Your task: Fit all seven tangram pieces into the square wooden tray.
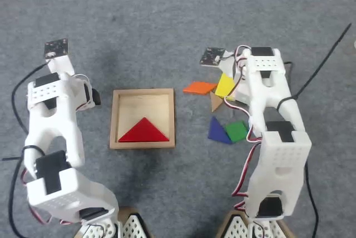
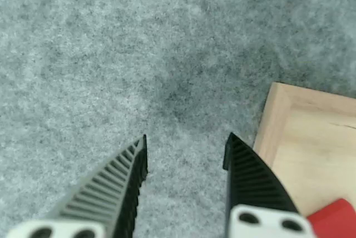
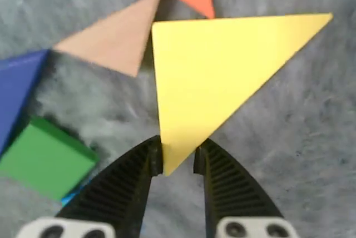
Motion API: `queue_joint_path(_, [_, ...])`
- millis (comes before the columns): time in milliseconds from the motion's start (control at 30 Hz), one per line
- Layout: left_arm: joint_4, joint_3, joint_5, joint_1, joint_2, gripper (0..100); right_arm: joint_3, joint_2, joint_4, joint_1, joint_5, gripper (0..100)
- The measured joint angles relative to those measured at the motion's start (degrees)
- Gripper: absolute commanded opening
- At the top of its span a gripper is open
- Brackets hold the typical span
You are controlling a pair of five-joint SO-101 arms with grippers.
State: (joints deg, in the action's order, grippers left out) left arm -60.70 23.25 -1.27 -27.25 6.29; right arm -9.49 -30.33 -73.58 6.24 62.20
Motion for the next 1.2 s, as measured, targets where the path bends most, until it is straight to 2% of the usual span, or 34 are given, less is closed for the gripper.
queue_joint_path(100, [0.0, 0.0, 0.0, 0.0, 0.0, 22, 0.0, 0.3, -1.2, 0.1, -4.0, 18.6])
queue_joint_path(200, [0.0, 0.0, 0.0, 0.0, 0.0, 22, 0.0, 0.4, -3.9, -3.3, -5.5, 9.3])
queue_joint_path(267, [0.0, 0.0, 0.0, 0.0, 0.0, 22, 0.0, 0.4, -4.7, -6.0, -5.8, 6.9])
queue_joint_path(400, [0.0, 0.0, 0.0, 0.0, 0.0, 22, 0.1, 0.4, -4.2, -9.9, -9.2, 15.9])
queue_joint_path(500, [0.0, 0.0, 0.0, 0.0, 0.0, 22, 0.1, 0.4, -0.3, -7.6, -16.3, 25.3])
queue_joint_path(700, [0.0, 0.0, 0.0, 0.0, 0.0, 22, 0.1, 0.4, 7.4, 3.4, -31.3, 39.8])
queue_joint_path(867, [0.0, 0.0, 0.0, 0.0, 0.0, 22, 0.1, 0.4, 10.5, 4.7, -40.6, 38.0])
queue_joint_path(1200, [0.0, 0.0, 0.0, 0.0, 0.0, 22, -0.1, -2.3, 14.3, 5.7, -44.7, 36.2])
